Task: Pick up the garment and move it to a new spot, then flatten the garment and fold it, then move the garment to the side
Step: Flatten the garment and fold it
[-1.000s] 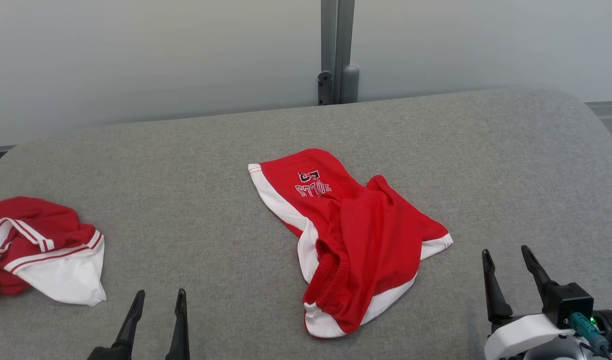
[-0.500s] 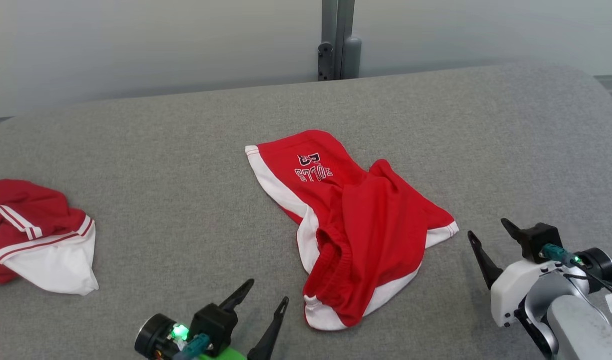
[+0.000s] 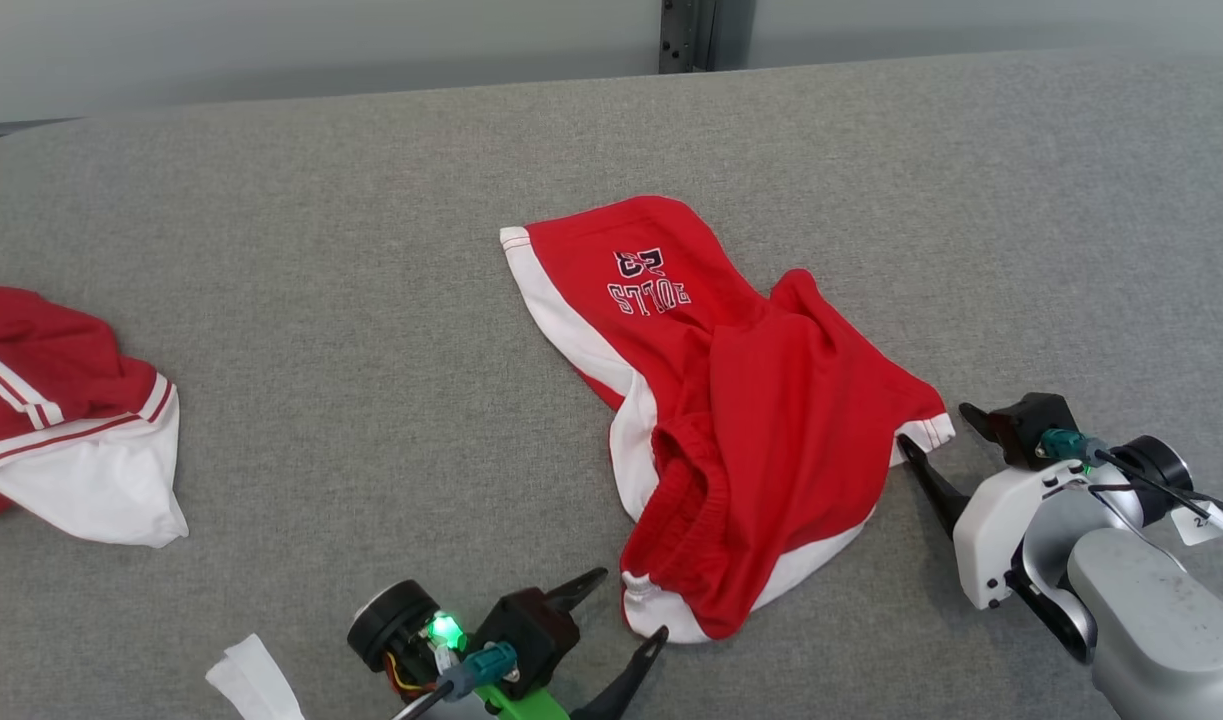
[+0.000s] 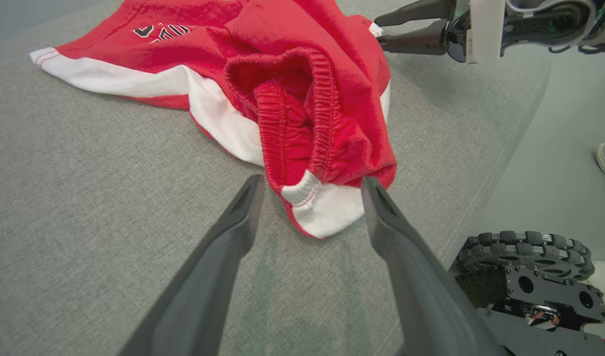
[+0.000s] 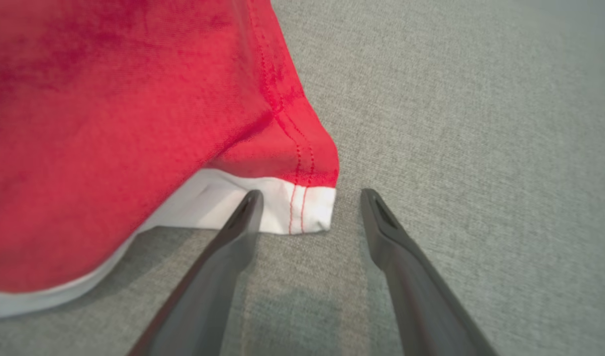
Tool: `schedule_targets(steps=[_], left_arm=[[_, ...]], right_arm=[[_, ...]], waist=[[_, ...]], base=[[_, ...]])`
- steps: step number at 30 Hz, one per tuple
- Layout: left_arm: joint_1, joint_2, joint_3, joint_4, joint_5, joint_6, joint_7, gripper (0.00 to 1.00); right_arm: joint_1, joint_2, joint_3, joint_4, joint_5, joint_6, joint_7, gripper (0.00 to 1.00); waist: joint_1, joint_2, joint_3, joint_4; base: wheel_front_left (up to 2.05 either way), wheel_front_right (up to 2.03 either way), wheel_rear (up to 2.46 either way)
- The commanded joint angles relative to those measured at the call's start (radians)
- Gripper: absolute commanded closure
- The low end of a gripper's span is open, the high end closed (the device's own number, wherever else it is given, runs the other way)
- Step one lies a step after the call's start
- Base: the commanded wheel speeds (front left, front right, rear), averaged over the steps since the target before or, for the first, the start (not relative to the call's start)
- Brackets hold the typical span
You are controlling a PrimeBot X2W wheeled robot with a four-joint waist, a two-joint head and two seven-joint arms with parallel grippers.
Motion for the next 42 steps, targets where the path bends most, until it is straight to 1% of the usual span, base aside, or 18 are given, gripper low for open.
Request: schedule_targets(steps=[1,4,11,16,23,25,26,27,29,34,38,40,42], left_arm=[[-0.024,0.015,-0.012,0.003,-0.004,0.002,0.006,0.00],[-0.033,0.019,-0.031,0.007,-0.018,0.002,0.006,0.00],[-0.080,0.013,-0.071,0.015,-0.011,0.002,-0.013,0.00],[-0.134,0.017,-0.114,0.051,-0.027,0.002,-0.011,0.00],[-0.174,0.020,-0.132,0.117,-0.051,0.002,-0.020,0.01],[-0.176,0.023,-0.136,0.128,-0.054,0.002,-0.018,0.20],[-0.176,0.025,-0.137,0.133,-0.054,0.002,-0.017,0.33],[-0.176,0.027,-0.138,0.136,-0.054,0.002,-0.018,0.41],[-0.174,0.029,-0.138,0.140,-0.059,0.004,-0.016,0.50],[-0.172,0.033,-0.140,0.150,-0.067,0.004,-0.021,0.53],[-0.171,0.030,-0.142,0.156,-0.073,0.006,-0.020,0.60],[-0.170,0.029,-0.143,0.162,-0.077,0.007,-0.020,0.67],[-0.168,0.027,-0.141,0.169,-0.084,0.007,-0.024,0.82]], right_arm=[[-0.013,-0.006,0.016,0.011,0.011,0.000,-0.007,0.00],[-0.026,-0.009,0.047,0.030,0.030,0.000,-0.023,0.00],[-0.049,-0.014,0.103,0.065,0.061,0.000,-0.050,0.00],[-0.072,-0.018,0.130,0.079,0.081,0.000,-0.063,0.00],[-0.096,-0.020,0.161,0.099,0.100,-0.001,-0.082,0.00],[-0.097,-0.021,0.168,0.103,0.107,-0.001,-0.085,0.00],[-0.098,-0.021,0.173,0.105,0.109,-0.001,-0.088,0.00],[-0.098,-0.022,0.178,0.107,0.114,-0.001,-0.090,0.00],[-0.099,-0.023,0.187,0.108,0.121,-0.001,-0.094,0.00],[-0.104,-0.027,0.204,0.112,0.136,-0.001,-0.102,0.00],[-0.111,-0.027,0.218,0.111,0.146,-0.001,-0.110,0.00],[-0.115,-0.028,0.226,0.109,0.152,-0.001,-0.111,0.00],[-0.116,-0.027,0.237,0.105,0.160,-0.001,-0.110,0.00]], waist=[[0.0000,0.0000,0.009,0.004],[0.0000,0.0000,0.012,0.001],[0.0000,0.0000,0.017,-0.014],[0.0000,0.0000,0.033,-0.028],[0.0000,0.0000,0.050,-0.045],[0.0000,0.0000,0.052,-0.047],[0.0000,0.0000,0.052,-0.048],[0.0000,0.0000,0.051,-0.048],[0.0000,0.0000,0.050,-0.049],[0.0000,0.0000,0.048,-0.046],[0.0000,0.0000,0.050,-0.043],[0.0000,0.0000,0.052,-0.042],[0.0000,0.0000,0.054,-0.041]], base=[[0.00,0.00,0.00],[0.00,0.00,0.00],[0.00,0.00,0.00],[0.00,0.00,0.00],[0.00,0.00,0.00],[0.00,0.00,0.00],[0.00,0.00,0.00],[0.00,0.00,0.00],[0.00,0.00,0.00],[0.00,0.00,0.00],[0.00,0.00,0.00],[0.00,0.00,0.00],[0.00,0.00,0.00]])
